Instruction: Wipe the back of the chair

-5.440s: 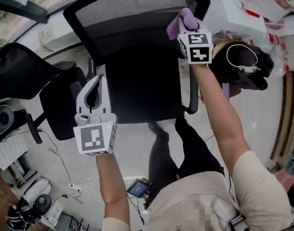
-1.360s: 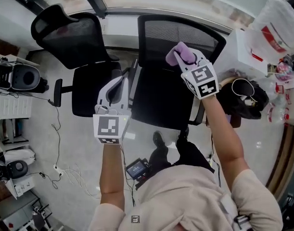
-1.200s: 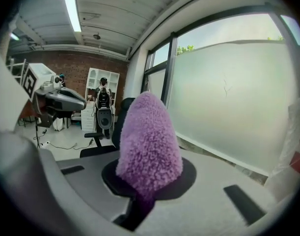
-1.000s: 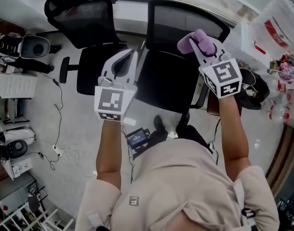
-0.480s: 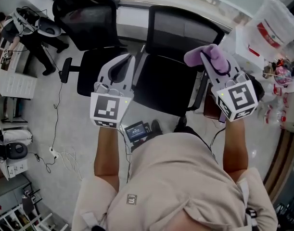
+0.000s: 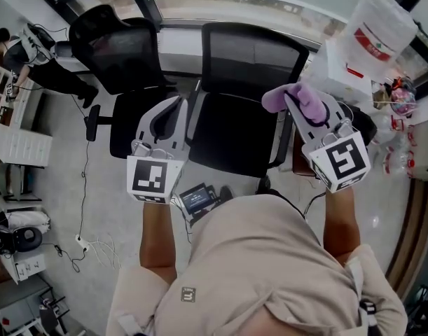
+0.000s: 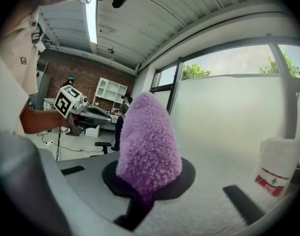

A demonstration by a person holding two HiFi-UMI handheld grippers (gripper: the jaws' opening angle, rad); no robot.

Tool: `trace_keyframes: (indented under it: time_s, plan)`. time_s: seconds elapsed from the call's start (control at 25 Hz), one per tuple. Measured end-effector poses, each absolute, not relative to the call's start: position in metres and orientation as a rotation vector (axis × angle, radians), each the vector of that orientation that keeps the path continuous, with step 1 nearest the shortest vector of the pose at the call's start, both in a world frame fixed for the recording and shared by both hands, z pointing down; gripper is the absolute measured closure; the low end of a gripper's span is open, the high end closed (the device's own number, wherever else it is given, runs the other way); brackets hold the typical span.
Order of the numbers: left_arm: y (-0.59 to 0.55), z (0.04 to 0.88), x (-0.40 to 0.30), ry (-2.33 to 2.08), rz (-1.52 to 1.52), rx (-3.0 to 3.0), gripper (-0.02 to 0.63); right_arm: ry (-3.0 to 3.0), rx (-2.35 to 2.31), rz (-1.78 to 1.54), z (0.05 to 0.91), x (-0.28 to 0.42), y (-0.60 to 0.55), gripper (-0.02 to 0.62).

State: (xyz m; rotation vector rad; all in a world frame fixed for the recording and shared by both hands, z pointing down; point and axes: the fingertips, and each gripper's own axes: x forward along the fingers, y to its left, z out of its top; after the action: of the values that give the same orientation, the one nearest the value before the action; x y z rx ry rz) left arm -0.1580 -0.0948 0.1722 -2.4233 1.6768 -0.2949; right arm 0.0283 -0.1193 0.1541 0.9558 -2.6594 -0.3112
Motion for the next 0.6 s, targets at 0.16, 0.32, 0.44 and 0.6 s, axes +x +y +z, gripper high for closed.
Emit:
trace_keyframes:
  time_s: [0.16, 0.32, 0.44, 0.6]
  plan:
    - [-0.092, 0.17, -0.152, 1.659, -0.287, -2.43, 0.6, -2.647, 0.966, -0.298, 0.157, 0.035, -0.113, 0.581]
    - [-0.091, 0.173, -0.149, 1.651, -0.295, -2.439, 0.6, -2.639, 0.978, -0.285, 0.159, 0.04, -0.112, 0.581]
    - [-0.091, 0.175, -0.149, 1.648, -0.296, -2.445, 0.6, -2.635, 0.981, -0.282, 0.161, 0.04, -0.111, 0.581]
    - [-0.091, 0.177, -0.148, 1.646, -0.295, -2.452, 0.6, -2.634, 0.973, -0.278, 0.163, 0.038, -0.111, 0.581]
